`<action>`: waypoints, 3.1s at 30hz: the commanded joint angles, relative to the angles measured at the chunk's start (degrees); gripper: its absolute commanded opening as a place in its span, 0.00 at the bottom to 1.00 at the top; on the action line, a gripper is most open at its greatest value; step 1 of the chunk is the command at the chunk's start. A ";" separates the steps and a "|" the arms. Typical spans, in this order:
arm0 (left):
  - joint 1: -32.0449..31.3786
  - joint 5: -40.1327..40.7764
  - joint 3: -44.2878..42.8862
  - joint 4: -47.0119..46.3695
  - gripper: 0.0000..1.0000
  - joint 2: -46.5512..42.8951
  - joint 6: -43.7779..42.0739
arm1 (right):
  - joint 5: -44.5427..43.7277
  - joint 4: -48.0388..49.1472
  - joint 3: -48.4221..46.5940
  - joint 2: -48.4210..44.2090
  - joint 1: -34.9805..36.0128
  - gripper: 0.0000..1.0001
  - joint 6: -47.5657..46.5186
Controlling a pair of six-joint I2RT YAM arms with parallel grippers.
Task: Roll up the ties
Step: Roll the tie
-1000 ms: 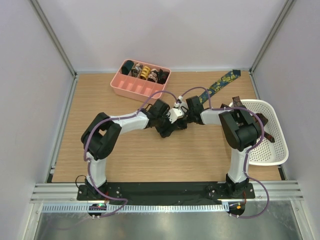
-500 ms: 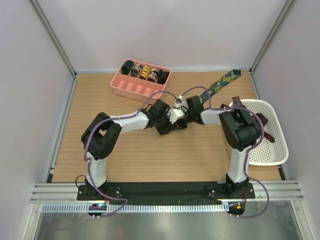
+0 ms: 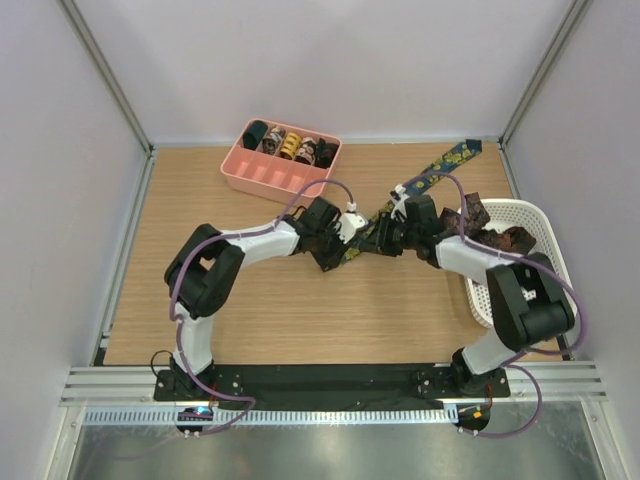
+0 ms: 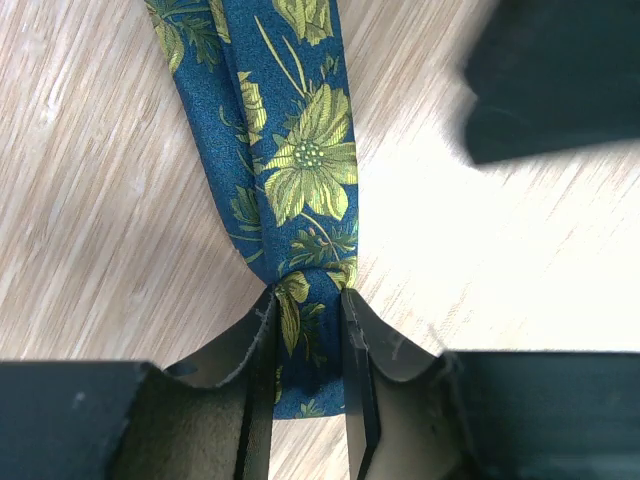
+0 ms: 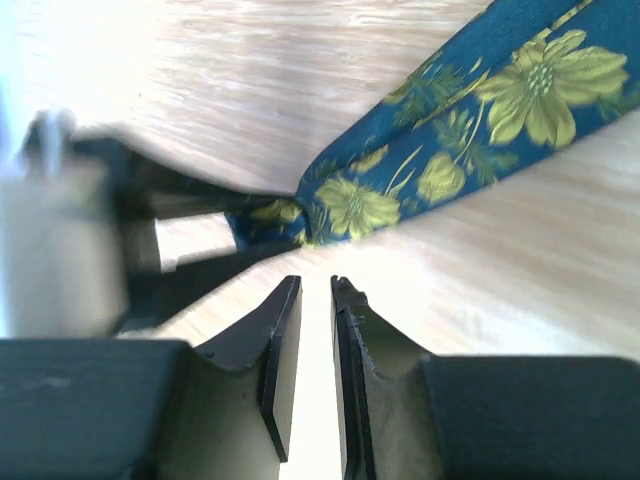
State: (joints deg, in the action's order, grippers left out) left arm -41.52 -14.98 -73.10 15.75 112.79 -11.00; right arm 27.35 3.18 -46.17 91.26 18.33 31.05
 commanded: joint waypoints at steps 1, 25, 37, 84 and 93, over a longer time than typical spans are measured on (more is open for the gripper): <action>-0.23 0.22 -1.34 8.41 0.24 2.96 2.92 | -8.18 -0.10 4.49 -8.63 4.50 0.26 -4.49; -0.23 -0.66 -10.83 19.40 0.24 5.77 5.64 | -60.30 -11.61 -6.46 -1.72 53.29 0.29 -32.63; -0.14 -1.89 -13.03 22.05 0.24 6.47 6.52 | -79.11 -36.90 -33.26 26.04 55.06 0.45 -35.97; -0.32 -3.21 -19.36 37.51 0.24 10.61 10.74 | -89.58 -45.53 -41.01 45.84 50.32 0.40 -31.93; -0.41 -1.54 -19.62 39.36 0.24 9.99 10.83 | -90.54 -46.95 -41.28 46.29 49.44 0.14 -28.59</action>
State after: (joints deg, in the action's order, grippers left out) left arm -41.85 -17.69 -92.55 43.09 122.41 -0.60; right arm -68.60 -41.06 -88.40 135.39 70.48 -2.07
